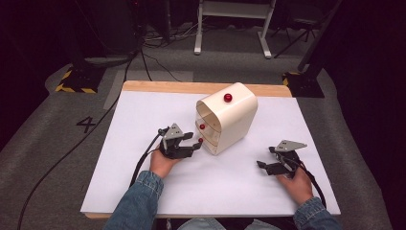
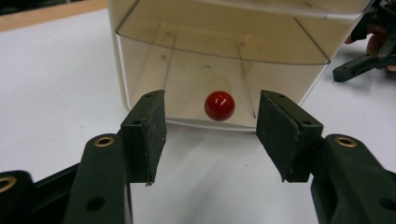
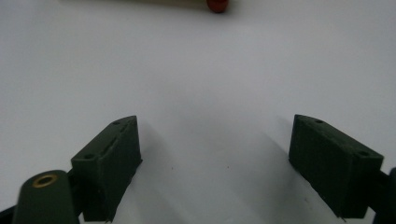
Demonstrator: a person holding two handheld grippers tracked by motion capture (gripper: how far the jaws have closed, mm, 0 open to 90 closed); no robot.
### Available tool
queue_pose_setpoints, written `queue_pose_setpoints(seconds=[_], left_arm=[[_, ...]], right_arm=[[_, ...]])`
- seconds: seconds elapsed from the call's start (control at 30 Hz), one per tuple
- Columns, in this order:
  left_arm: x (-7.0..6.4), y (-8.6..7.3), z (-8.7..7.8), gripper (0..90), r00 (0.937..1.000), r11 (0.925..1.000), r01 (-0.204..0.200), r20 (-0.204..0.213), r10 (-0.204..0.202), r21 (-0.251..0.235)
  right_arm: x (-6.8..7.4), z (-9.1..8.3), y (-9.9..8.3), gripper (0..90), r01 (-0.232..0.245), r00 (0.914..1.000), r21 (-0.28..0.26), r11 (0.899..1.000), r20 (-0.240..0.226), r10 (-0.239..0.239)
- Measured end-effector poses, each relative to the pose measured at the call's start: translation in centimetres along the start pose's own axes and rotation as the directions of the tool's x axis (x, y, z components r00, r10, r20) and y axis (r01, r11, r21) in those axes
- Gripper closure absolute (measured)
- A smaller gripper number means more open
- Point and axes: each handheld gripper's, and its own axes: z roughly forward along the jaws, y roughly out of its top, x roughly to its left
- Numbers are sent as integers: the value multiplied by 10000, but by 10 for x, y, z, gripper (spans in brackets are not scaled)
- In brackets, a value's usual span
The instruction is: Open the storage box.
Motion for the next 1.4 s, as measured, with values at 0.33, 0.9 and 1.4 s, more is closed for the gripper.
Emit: queue_pose_setpoints(seconds=[0.33,0.9,1.4], left_arm=[[-2,0,12,696,9998,9988,-163,129,157,455],[-6,3,3,739,9993,9950,-369,-41,374,929],[-12,-15,-49,739,9976,9945,-490,-441,533,927]], right_arm=[[0,0,0,168,28,10000,-14,10000,24,-28],[2,0,0,168,108,9999,-52,9999,105,-108],[1,0,0,177,60,10000,-48,10000,4,-60]])
